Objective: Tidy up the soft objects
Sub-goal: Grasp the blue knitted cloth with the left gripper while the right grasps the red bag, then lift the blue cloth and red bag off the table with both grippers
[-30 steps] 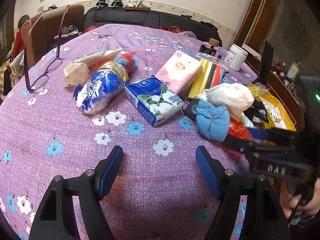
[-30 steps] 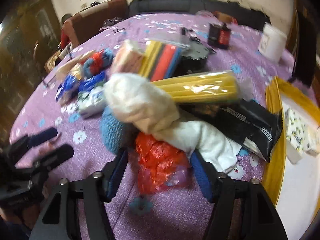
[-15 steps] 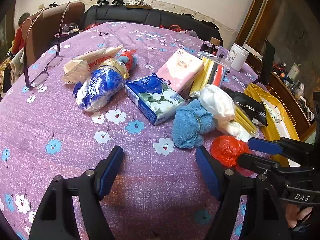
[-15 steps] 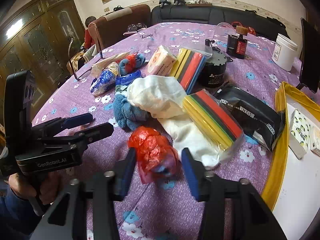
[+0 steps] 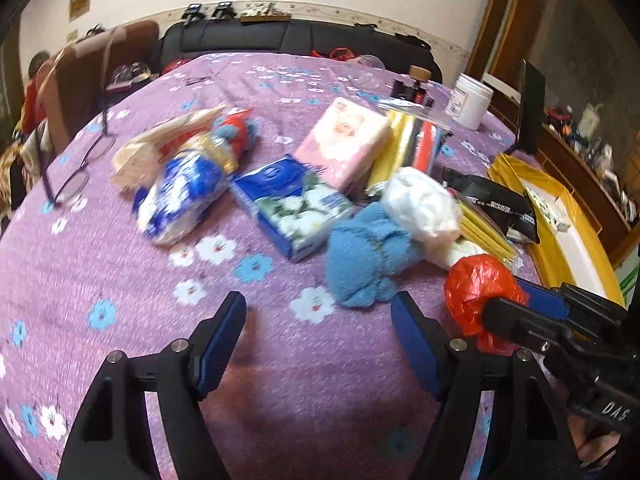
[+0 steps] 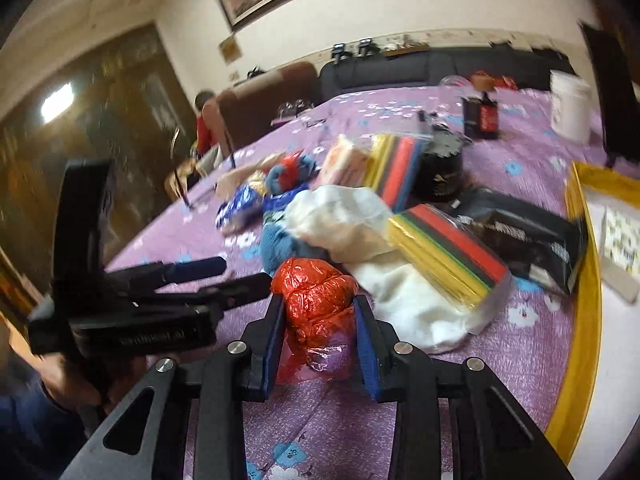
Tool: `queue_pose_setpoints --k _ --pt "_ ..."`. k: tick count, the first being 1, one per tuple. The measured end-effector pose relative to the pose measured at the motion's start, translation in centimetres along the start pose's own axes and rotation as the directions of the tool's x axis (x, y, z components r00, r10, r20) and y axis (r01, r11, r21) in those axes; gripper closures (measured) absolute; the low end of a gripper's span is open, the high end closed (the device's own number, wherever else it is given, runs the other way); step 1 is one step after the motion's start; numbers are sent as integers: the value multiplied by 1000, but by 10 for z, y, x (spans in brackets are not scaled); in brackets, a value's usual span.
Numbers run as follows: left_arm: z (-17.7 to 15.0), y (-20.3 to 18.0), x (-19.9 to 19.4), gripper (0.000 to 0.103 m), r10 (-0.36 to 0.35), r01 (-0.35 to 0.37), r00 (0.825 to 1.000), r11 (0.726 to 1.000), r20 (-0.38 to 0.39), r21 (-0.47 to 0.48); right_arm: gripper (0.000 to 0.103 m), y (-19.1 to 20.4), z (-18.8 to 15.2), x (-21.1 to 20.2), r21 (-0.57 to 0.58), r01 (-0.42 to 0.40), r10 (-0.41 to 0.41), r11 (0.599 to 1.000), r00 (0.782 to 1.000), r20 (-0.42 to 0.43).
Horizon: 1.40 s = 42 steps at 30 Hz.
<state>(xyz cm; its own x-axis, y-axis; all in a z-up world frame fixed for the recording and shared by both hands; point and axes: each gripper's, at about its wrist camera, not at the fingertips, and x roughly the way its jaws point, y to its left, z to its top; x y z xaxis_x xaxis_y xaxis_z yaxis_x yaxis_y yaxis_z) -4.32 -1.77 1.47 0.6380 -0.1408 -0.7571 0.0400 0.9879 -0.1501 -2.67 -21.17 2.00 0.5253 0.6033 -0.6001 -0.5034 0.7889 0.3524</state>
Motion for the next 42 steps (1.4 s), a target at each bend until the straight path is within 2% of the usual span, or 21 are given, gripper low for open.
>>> queue_pose_setpoints --k 6,9,11,12,14,18,22,27,30,36,42 --pt "17 -24 16 30 37 -35 999 996 -22 77 66 1 0 -6 13 -2 2 1000 1000 30" --pt "22 -26 30 31 22 -18 998 997 -60 73 66 -7 1 -8 46 12 -14 999 999 33" --pt "24 -27 38 43 12 -7 997 997 -76 74 66 -13 1 -8 72 1 -3 997 1000 30" --pt "24 -29 39 53 39 -33 997 996 -65 88 66 -14 1 -9 77 -4 2 997 1000 31" --pt "23 -32 38 62 55 -49 997 993 -60 106 66 -16 1 -10 82 -3 0 997 999 35" --pt "12 -28 26 63 64 -56 996 992 -68 117 66 -15 1 -7 72 -10 9 997 1000 17" --pt "-7 -15 7 63 86 -77 994 990 -67 121 64 -9 2 4 39 -3 5 999 999 -43" --pt "-17 -5 0 62 90 -87 996 991 -21 104 63 0 2 32 -4 10 -10 1000 981 -193" --pt "-16 -9 1 62 95 -92 995 989 -20 117 63 2 4 36 -23 34 -38 999 978 -207" --pt "-15 -5 1 62 80 -78 997 992 -19 104 54 33 3 49 -208 137 -183 969 958 -222" --pt "-15 -1 -1 62 64 -63 998 995 -15 77 52 35 9 56 -227 125 -183 966 949 -256"
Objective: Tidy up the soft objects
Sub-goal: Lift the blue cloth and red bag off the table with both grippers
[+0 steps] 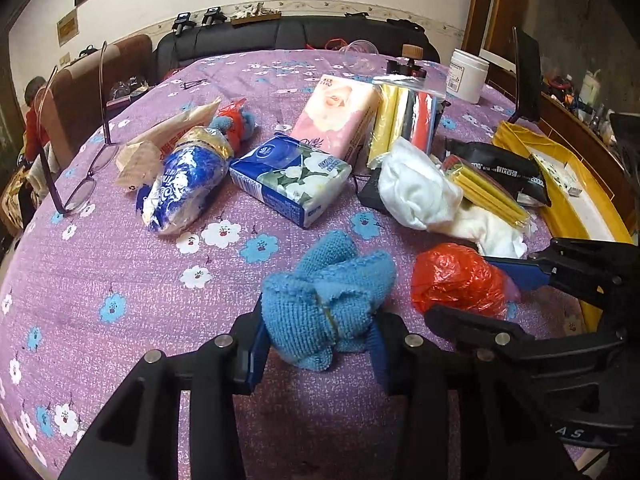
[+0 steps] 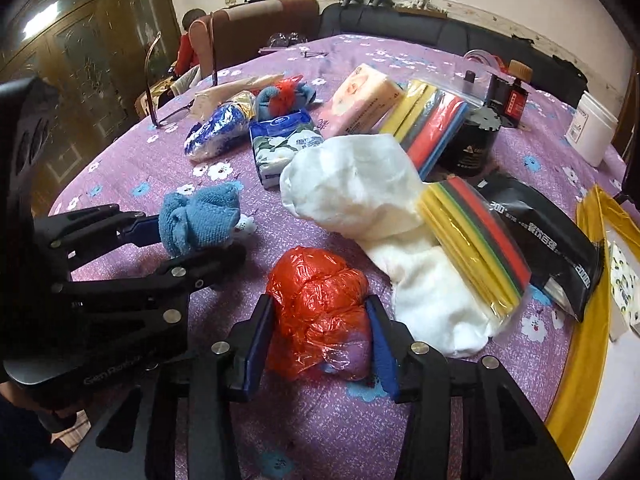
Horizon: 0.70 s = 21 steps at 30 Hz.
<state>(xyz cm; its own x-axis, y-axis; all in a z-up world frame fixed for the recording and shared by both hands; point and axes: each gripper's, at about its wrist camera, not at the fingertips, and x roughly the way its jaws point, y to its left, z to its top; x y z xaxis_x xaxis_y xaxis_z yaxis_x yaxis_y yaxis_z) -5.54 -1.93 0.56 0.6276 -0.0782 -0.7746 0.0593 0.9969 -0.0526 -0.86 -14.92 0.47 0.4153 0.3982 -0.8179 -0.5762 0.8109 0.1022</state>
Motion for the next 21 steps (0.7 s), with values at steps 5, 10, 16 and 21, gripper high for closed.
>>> queue_pose_setpoints --k 5,10,16,21 --pt "-1 0 0 62 -1 1 1000 1000 1 -2 49 -1 0 1 -10 -23 23 1000 1000 13" --pt "-1 3 -1 62 -15 15 1000 1000 4 -23 42 0 4 3 -37 -52 52 998 999 -11" --pt "-1 -1 0 62 8 -8 1000 1000 1 5 55 1 1 1 -52 -34 35 998 999 10" --pt "0 -2 0 62 16 -16 1000 1000 0 11 62 -2 -3 -10 -25 -1 3 1000 997 77"
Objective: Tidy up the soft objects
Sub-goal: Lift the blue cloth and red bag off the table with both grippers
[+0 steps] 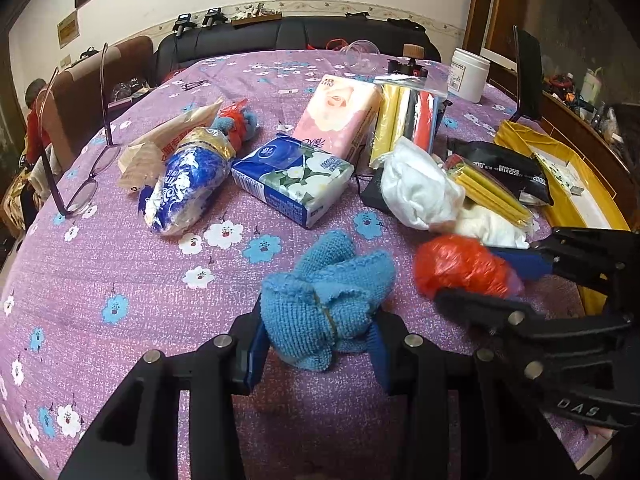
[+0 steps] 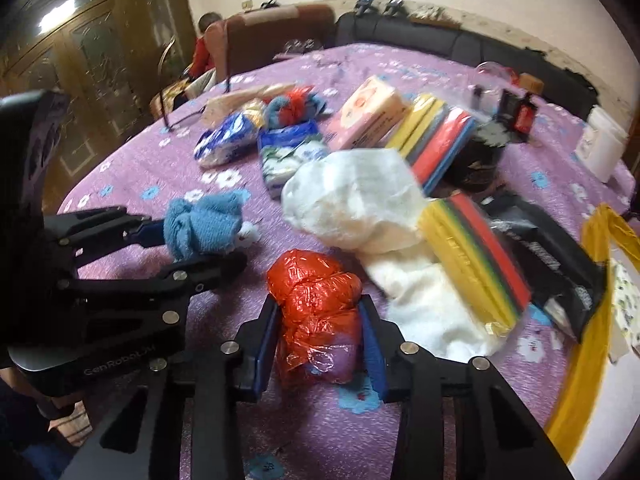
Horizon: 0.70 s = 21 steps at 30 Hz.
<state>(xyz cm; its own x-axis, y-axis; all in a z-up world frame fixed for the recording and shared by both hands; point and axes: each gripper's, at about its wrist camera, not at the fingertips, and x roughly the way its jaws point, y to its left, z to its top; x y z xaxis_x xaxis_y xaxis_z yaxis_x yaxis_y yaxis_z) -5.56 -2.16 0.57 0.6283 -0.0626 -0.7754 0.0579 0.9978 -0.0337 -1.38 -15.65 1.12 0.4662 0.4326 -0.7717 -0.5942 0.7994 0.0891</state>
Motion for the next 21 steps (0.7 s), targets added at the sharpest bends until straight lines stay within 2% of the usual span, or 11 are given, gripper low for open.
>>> queue_pose_setpoints --k 5,10,21 --pt "0 -3 1 62 13 -13 1000 1000 -3 14 62 -10 -2 -13 43 24 -27 999 998 65" --pt "0 -5 2 62 24 -23 1000 1000 -8 21 62 -17 -2 -17 83 11 -18 997 996 85" --pt "-2 -7 0 64 32 -32 999 999 2 27 62 -16 -4 -22 89 28 -37 996 994 107"
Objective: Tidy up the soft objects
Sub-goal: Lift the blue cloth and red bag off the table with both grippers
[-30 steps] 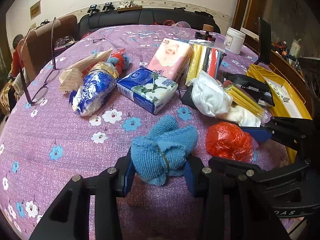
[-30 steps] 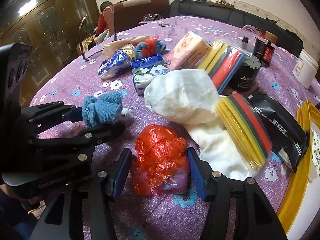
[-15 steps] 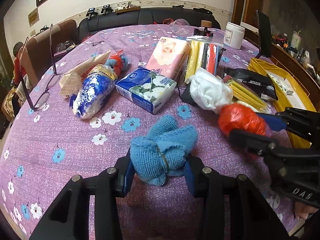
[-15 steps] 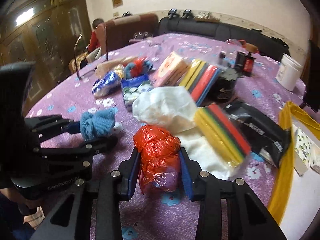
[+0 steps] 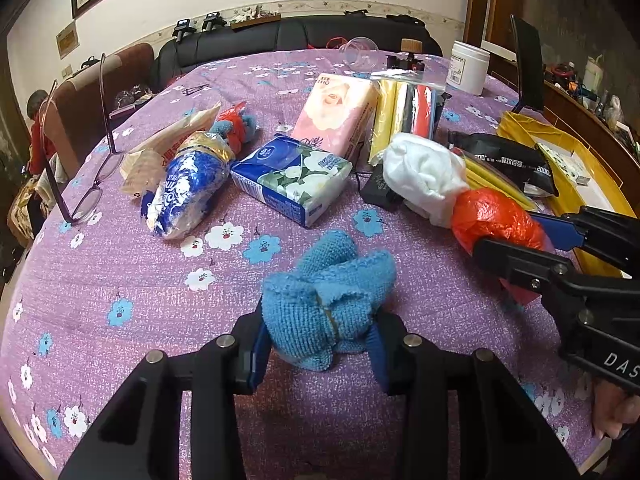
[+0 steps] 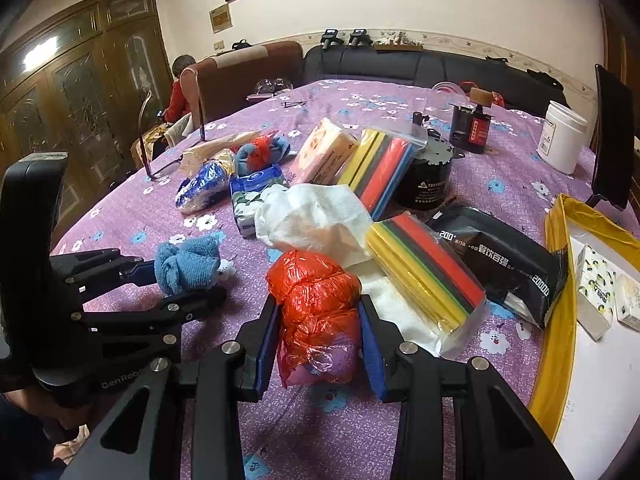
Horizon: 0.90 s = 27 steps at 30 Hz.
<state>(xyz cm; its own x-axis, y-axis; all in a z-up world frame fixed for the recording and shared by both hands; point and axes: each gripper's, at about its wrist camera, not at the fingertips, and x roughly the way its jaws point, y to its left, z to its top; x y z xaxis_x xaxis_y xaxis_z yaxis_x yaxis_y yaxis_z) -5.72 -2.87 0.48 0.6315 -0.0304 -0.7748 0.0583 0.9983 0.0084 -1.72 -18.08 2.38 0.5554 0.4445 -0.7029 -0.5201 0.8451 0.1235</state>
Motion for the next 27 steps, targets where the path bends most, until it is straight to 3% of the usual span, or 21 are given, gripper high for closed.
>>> queue_pose_setpoints --k 16,27 --pt "0 4 -11 64 7 -5 998 1000 67 -28 62 -9 -1 -12 57 60 -62 997 997 39" --pt "-4 4 -16 64 23 -19 997 998 78 -55 62 -12 -9 -25 87 43 -47 995 998 40"
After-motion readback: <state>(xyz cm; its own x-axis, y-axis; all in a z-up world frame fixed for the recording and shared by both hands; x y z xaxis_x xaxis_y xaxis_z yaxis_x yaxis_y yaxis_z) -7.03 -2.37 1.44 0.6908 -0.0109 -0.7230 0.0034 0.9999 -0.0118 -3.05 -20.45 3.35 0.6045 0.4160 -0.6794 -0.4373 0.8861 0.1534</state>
